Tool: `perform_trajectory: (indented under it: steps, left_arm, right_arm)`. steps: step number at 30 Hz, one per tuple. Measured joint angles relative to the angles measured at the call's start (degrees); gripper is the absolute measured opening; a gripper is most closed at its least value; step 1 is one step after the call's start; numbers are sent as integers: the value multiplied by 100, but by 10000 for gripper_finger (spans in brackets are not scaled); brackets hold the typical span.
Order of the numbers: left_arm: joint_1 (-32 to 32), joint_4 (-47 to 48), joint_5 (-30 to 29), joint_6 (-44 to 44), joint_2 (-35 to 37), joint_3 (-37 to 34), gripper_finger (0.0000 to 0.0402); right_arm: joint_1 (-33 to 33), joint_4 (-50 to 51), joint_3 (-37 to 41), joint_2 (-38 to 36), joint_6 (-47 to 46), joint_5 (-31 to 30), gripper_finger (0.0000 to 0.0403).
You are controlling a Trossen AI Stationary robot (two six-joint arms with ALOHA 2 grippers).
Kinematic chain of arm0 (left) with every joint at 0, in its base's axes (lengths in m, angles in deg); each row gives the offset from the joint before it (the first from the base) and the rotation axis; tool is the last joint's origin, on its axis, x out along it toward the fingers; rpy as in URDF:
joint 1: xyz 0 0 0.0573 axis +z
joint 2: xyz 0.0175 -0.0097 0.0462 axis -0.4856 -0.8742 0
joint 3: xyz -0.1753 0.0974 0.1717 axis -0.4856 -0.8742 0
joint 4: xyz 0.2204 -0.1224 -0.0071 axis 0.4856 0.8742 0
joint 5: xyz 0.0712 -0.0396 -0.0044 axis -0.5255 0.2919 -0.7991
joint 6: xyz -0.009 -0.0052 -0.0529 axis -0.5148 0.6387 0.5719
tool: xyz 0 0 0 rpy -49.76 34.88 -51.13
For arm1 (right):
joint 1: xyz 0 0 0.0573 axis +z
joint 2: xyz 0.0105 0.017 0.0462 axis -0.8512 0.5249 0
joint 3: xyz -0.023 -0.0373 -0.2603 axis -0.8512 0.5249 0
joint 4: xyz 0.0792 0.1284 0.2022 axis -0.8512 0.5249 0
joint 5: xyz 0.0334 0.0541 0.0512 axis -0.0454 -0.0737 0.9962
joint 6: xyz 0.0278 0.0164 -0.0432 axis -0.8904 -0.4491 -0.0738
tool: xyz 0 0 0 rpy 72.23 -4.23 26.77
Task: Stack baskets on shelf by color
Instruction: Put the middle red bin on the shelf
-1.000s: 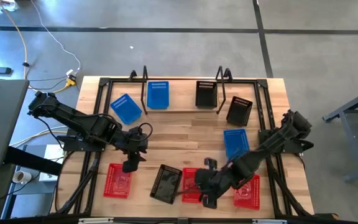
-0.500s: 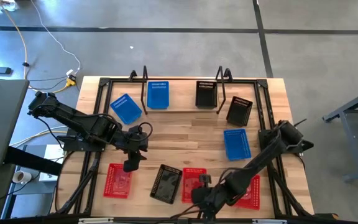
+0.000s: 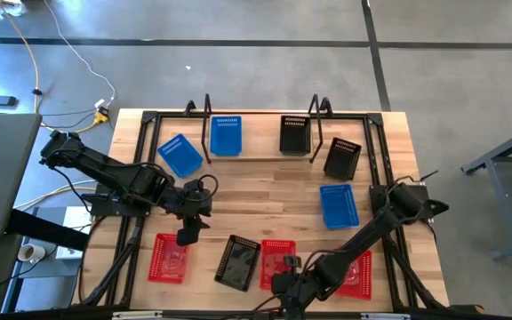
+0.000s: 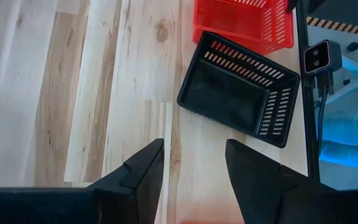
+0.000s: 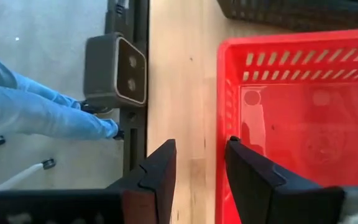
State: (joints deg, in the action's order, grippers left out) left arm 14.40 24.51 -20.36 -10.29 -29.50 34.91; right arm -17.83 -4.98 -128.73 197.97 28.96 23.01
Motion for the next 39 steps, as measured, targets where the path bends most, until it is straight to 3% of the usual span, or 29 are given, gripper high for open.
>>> perform_trajectory:
  steps: [9, 17, 23, 31, 39]
  left_arm:
    - [0, 1, 0, 0, 0, 0, 161]
    - [0, -1, 0, 0, 0, 0, 161]
    - [0, -3, 0, 0, 0, 0, 161]
    - [-2, -5, 0, 0, 0, -2, 161]
    - [-2, -9, -48, -1, 0, -2, 161]
  right_arm:
    - [-4, 168, 2, 226, -391, 26, 109]
    - [-33, 165, 2, 206, -563, 186, 9]
    - [34, 278, -49, 160, -849, 200, 4]
    - [146, 1573, -854, 99, -1041, -238, 1]
    - [78, 2566, -1599, 99, -608, -806, 0]
